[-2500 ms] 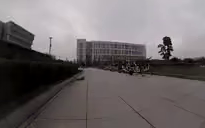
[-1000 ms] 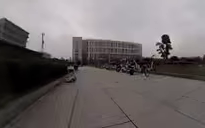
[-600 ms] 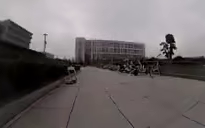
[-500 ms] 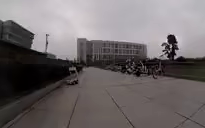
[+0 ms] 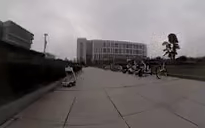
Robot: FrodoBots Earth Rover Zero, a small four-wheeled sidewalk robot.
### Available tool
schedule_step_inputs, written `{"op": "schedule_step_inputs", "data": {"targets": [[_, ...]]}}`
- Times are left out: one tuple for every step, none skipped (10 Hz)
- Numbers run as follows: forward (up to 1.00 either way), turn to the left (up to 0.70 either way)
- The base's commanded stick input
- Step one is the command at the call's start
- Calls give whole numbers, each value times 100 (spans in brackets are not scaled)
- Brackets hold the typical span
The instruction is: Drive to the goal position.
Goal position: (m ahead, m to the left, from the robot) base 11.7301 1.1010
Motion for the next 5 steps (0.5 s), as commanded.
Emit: {"op": "schedule_step_inputs", "data": {"targets": [[100,0],[100,0],[100,0],[100,0],[100,0]]}}
